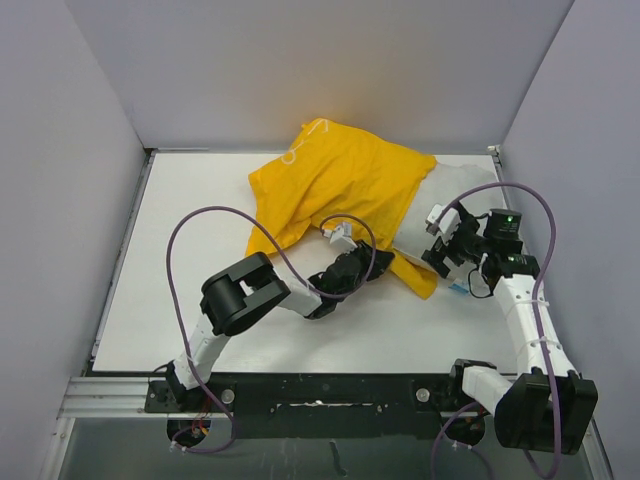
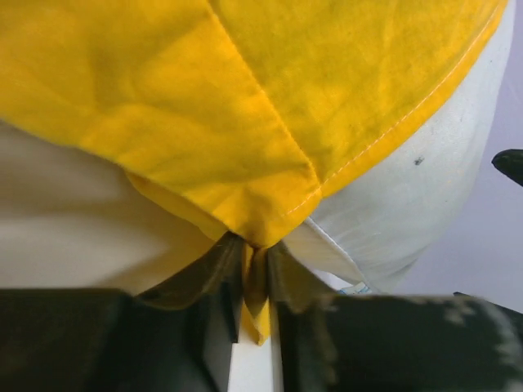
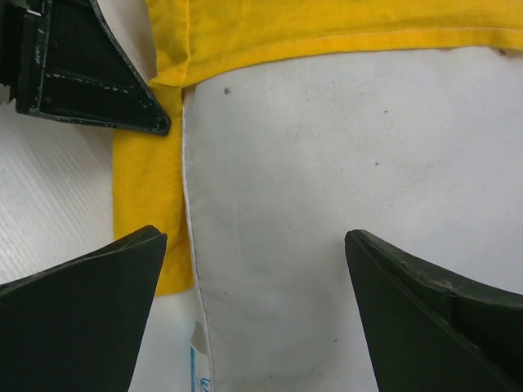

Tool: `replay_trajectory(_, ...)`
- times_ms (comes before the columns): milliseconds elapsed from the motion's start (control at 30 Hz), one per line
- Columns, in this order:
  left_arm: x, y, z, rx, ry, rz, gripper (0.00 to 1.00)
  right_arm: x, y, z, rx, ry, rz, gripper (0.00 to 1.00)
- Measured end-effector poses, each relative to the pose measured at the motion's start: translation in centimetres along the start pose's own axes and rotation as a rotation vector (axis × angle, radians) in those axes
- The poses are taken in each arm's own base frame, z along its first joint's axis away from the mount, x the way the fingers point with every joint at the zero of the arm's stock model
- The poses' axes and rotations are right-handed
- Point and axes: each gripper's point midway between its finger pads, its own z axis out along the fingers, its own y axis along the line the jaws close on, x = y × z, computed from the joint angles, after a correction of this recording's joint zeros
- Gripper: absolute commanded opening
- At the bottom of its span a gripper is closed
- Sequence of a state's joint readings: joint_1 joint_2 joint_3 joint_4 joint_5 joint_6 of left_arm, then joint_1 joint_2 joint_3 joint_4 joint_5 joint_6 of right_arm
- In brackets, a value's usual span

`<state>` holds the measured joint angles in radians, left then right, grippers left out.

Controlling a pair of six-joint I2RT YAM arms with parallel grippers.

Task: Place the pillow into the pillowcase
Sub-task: Stuff the pillow into the pillowcase.

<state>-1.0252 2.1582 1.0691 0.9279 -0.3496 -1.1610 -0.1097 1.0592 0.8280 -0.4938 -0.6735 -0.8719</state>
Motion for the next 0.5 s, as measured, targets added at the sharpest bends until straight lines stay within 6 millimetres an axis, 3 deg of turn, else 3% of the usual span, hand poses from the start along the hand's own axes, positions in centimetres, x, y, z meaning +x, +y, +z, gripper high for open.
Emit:
replay_trajectory(33, -0.1, 0.0, 0.0, 0.001, -0.002, 0.003, 0.00, 0.1, -0.1, 0.0, 0.006, 0.005, -0.001, 0.97)
replay_trajectory(333, -0.2, -1.1, -0.2, 0.107, 0.042, 0.140, 0.00, 1.8, -1.3, 1.6, 0.081, 0.083, -0.057, 0.93)
replay_trajectory(367, 0.0, -1.1, -0.4, 0.123, 0.058, 0.155, 0.00, 2.3, -1.4, 2.2, 0.092, 0.102, -0.068, 0.85)
replay_trajectory(433, 0.7, -0.8, -1.0, 0.147, 0.102, 0.184, 0.00, 3.3, -1.4, 3.6, 0.097, 0.144, -0.082, 0.46)
replay_trajectory(500, 1.4, -0.9, -1.6, 0.170, 0.151, 0.201, 0.00, 4.1, -1.3, 5.0, 0.090, 0.176, -0.071, 0.20)
